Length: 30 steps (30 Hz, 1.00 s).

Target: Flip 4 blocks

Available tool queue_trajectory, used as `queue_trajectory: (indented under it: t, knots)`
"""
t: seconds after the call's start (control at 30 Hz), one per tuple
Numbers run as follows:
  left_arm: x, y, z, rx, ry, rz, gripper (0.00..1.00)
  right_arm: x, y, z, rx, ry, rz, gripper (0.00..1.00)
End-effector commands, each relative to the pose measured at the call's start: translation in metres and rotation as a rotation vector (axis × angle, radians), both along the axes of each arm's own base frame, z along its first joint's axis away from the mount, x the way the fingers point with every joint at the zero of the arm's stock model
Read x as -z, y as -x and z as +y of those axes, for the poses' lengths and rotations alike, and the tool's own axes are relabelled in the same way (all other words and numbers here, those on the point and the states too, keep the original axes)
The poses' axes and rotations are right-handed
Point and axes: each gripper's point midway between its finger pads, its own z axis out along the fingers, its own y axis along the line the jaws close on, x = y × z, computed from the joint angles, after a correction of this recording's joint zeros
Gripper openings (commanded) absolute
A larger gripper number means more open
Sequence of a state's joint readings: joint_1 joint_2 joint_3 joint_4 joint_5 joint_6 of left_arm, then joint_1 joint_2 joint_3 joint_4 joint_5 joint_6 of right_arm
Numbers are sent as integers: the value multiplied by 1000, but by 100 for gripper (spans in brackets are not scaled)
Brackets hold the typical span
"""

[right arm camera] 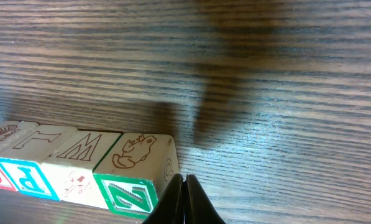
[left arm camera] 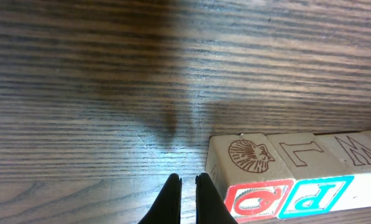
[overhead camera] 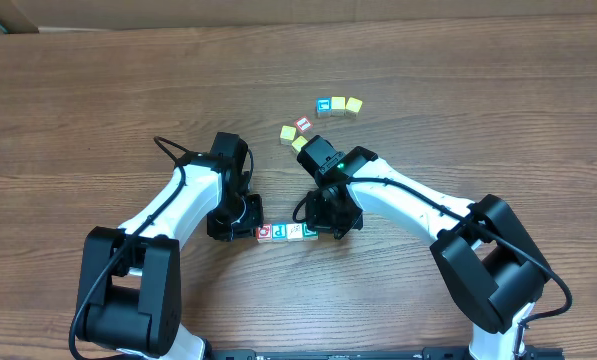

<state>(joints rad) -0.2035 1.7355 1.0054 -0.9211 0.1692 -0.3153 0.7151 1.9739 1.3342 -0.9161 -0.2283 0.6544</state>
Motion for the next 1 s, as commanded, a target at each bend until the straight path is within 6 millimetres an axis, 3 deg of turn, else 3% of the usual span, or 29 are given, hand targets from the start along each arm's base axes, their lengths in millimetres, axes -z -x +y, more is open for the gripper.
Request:
queue_trajectory:
  t: [0.0, 0.2, 0.97]
  knots:
    - [4, 8, -3, 1, 9, 26, 4, -5, 0, 1, 0, -7, -16, 4]
    - [8, 13, -2, 1, 7, 35, 4, -6, 0, 1, -1, -10, -14, 4]
    - [10, -3, -6, 2, 22, -30, 4, -6, 4, 8, -21, -16, -20, 4]
